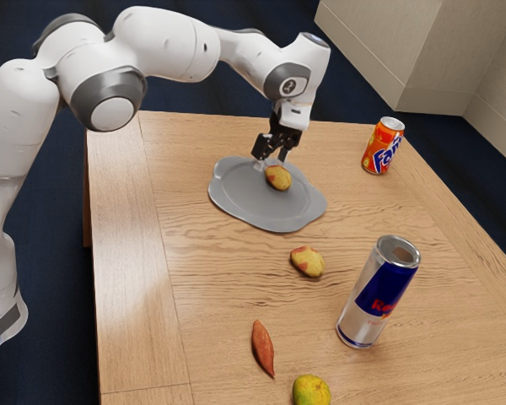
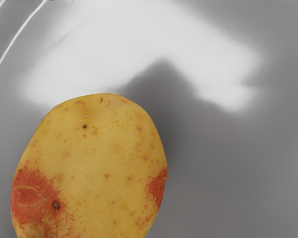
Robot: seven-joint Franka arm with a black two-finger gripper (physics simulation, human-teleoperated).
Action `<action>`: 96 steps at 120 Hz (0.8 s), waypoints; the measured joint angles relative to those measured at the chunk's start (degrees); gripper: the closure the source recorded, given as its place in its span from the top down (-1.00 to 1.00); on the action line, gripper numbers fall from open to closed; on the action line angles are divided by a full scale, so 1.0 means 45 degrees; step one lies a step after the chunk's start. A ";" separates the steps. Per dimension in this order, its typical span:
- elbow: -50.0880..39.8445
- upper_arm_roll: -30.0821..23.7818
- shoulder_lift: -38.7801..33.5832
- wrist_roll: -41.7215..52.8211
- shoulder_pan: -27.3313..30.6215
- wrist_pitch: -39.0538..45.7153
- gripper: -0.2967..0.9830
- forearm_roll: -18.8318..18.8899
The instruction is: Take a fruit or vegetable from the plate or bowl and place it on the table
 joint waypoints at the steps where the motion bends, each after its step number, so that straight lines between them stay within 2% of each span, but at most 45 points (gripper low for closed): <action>1: 0.0017 -0.0001 0.0001 0.0004 0.0000 0.0007 0.53 0.0000; 96: 0.0568 -0.0799 0.0690 0.0149 0.0529 0.0257 0.53 -0.0141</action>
